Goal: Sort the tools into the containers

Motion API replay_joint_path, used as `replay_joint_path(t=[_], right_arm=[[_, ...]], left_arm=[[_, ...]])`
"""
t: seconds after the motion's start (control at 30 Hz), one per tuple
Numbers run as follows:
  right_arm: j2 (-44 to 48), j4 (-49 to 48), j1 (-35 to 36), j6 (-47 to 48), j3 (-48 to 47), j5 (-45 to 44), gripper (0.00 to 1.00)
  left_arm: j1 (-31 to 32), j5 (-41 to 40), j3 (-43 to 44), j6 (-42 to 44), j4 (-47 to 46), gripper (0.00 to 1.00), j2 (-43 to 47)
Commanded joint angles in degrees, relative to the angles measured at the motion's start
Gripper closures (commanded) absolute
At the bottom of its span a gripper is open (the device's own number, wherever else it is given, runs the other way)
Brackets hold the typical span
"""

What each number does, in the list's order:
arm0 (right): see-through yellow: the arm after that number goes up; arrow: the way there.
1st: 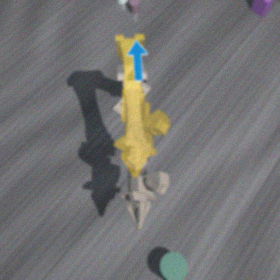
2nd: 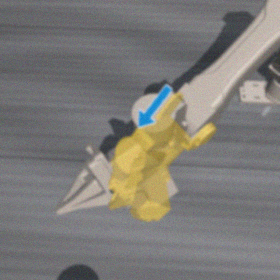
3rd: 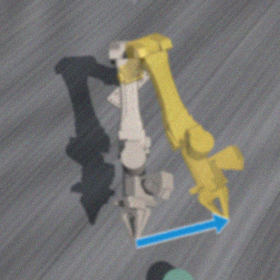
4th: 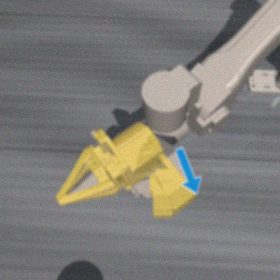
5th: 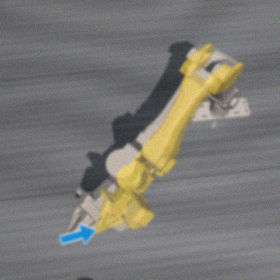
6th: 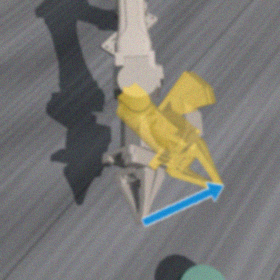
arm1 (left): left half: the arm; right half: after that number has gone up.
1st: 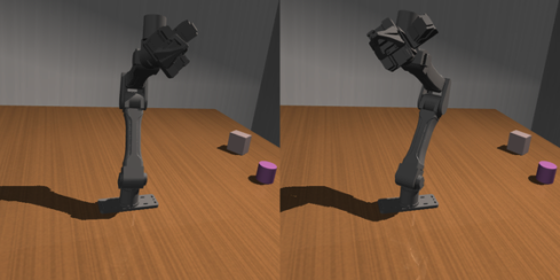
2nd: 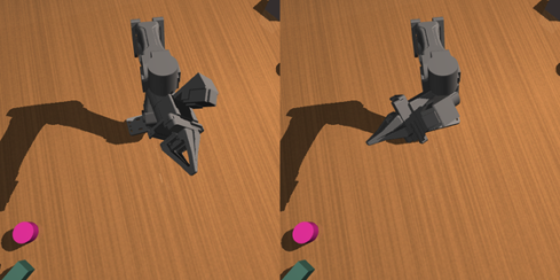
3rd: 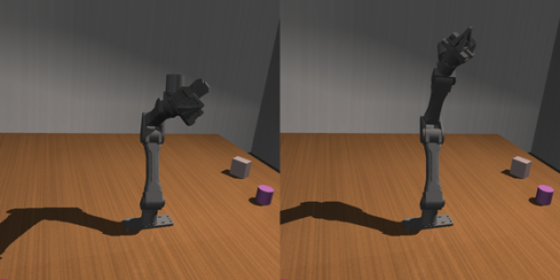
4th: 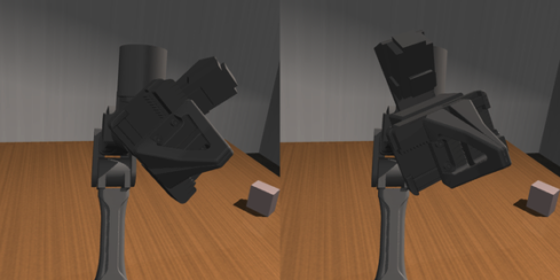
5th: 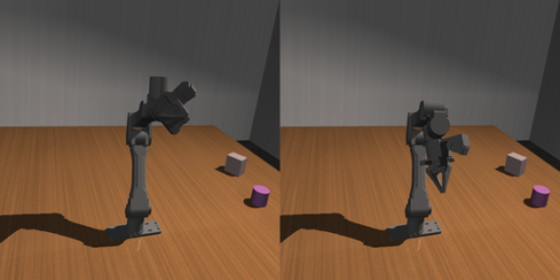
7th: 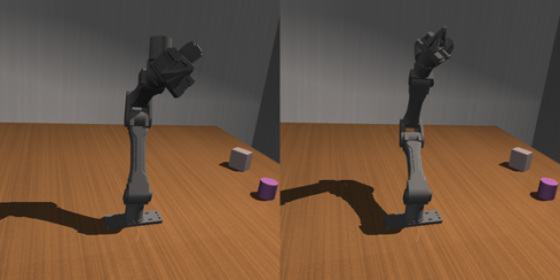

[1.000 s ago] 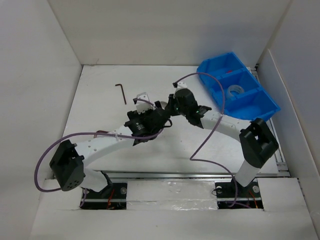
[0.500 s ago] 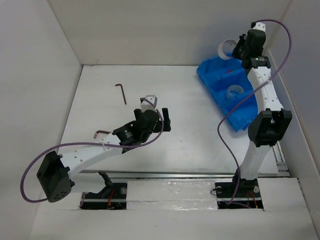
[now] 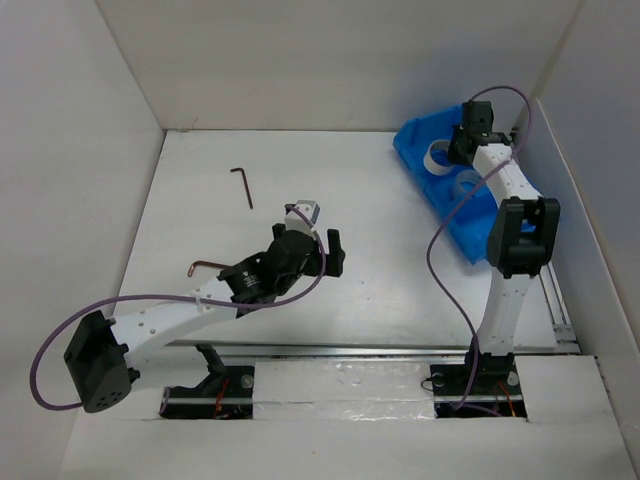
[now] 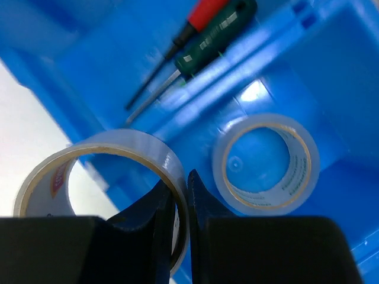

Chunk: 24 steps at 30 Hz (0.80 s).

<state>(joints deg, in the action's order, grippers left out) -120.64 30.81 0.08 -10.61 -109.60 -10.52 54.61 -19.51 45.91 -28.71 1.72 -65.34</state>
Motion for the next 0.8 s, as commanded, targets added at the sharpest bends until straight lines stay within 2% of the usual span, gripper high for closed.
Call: replay_joint_path(t=[0.0,0.5,0.77], right_arm=[[3.4,-4.1,-0.7,2.7,3.9,-3.5,1.0],[4.7,-5.8,-3.0,0.2,15.0,-5.5,1.0],[7.2,-4.3,-3.5,-0.5,17.4,-7.5,1.0]], left_arm=[[0.4,-0.9,-1.0,0.9,-2.8,0.01,3.1],[0.4,0.5,-1.5,0.8,-3.4,0.01,3.5],[0.4,-0.4,-1.4,0.6,-2.9,0.01,3.5]])
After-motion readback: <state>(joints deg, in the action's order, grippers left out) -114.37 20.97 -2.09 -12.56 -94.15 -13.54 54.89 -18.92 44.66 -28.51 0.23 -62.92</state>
